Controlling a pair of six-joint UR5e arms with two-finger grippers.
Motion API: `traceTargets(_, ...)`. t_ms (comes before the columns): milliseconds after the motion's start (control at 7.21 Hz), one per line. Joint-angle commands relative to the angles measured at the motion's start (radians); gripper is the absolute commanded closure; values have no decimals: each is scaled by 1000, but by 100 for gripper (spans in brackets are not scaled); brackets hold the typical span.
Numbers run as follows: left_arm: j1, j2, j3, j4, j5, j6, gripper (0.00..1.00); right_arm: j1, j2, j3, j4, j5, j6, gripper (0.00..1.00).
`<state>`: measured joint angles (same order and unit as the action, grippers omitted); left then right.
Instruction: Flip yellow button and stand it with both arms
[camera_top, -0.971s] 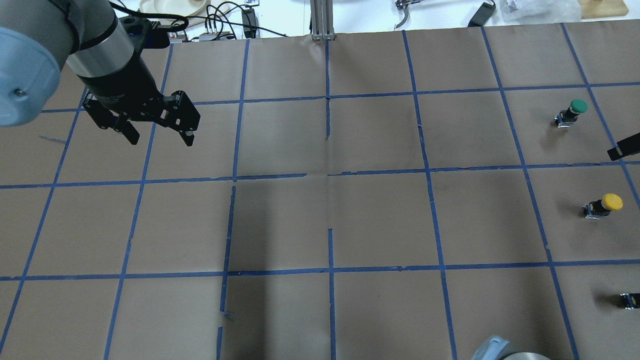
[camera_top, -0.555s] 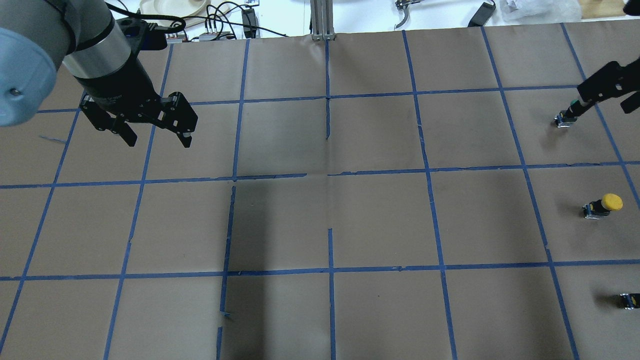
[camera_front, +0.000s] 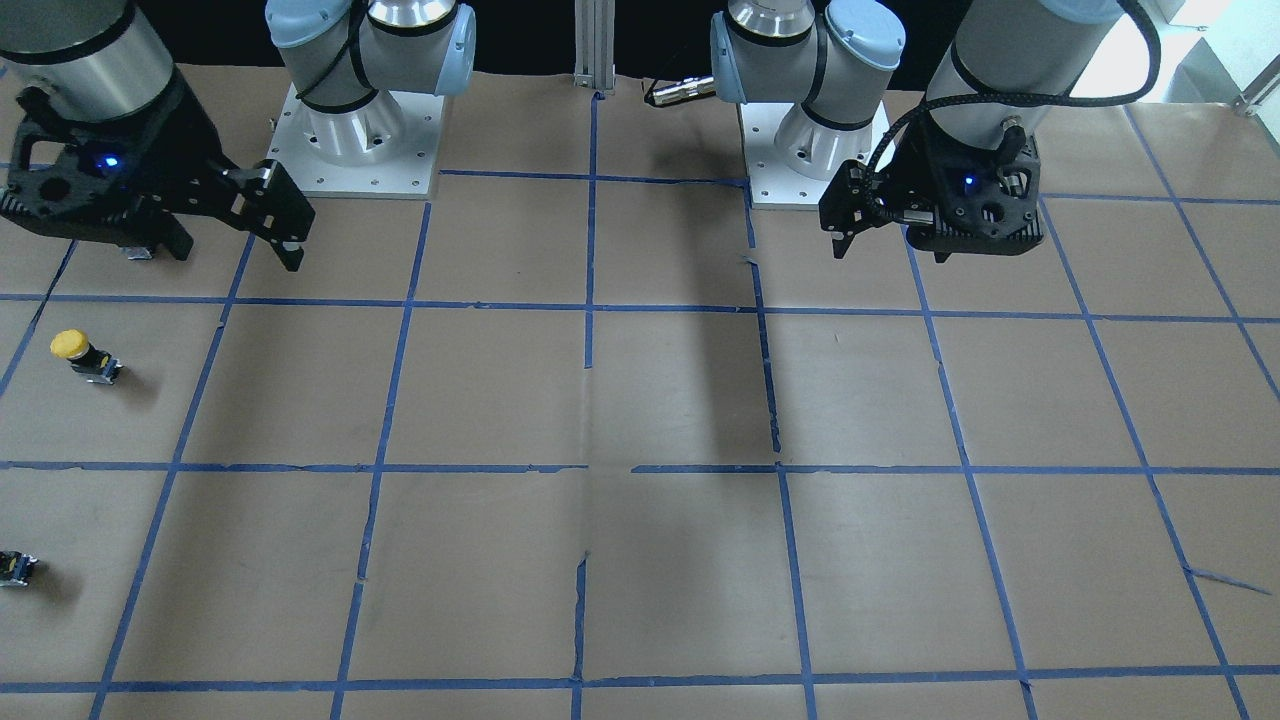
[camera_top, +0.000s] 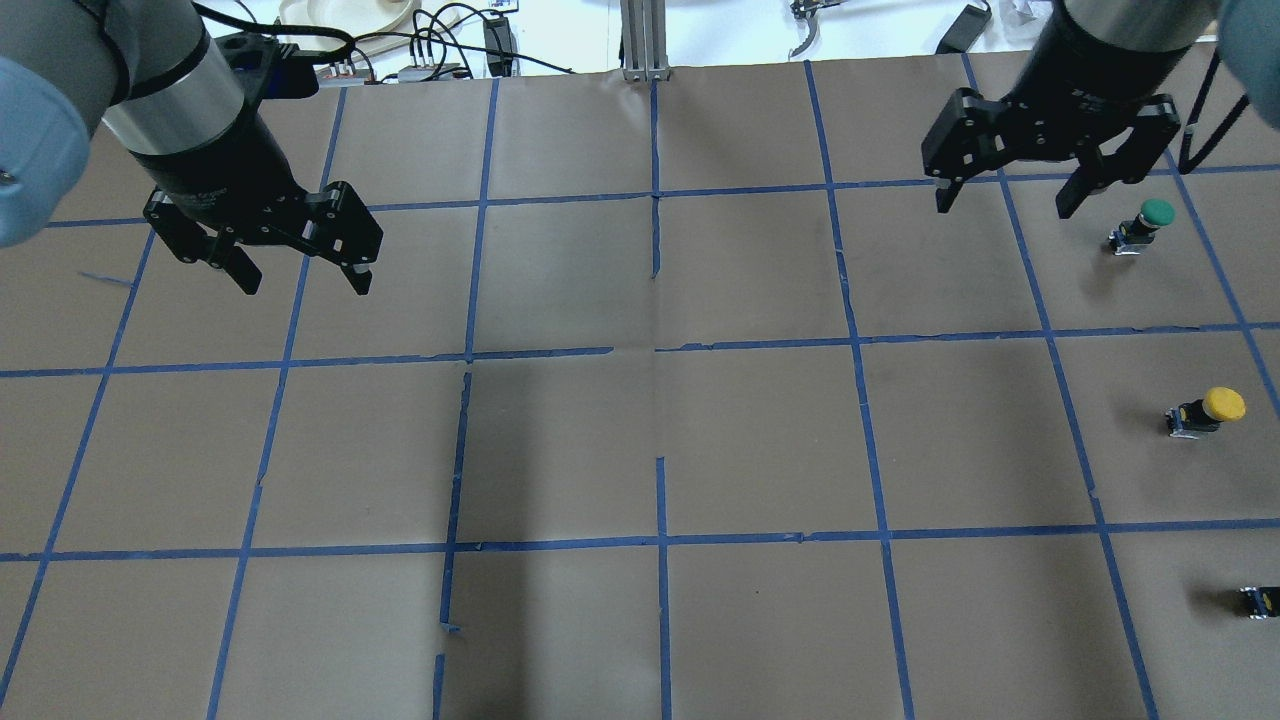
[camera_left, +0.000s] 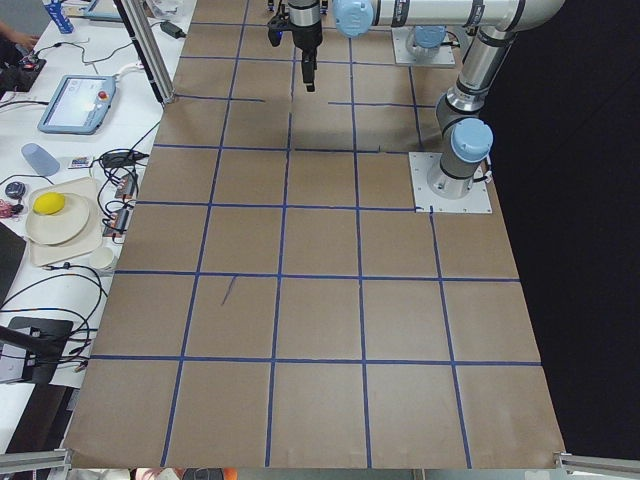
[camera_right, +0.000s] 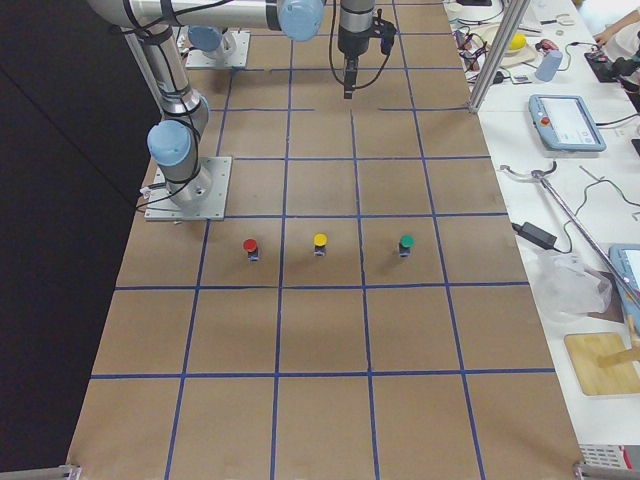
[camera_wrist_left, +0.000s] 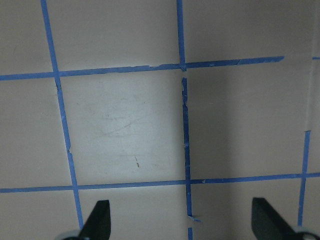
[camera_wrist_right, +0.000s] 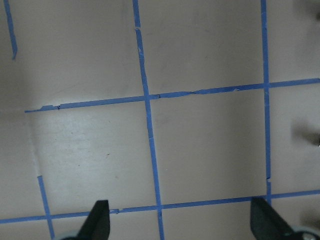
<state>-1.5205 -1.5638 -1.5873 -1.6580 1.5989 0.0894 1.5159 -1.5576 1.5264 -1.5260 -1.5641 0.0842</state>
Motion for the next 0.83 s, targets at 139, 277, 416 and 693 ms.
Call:
traceTargets(139,-6,-2,1,-3,3,0,0,47,-5,1,0,-4,94,0)
traceTargets(277,-6,1,1,-3,6,0,0,47,-5,1,0,1,94,0)
traceTargets(416,-4,1,0,-2,6,0,0,47,-5,1,0,-1,92,0)
traceTargets(693,-4,-1,3,-2,7,0,0,47,-4,0,-12,9,92,0)
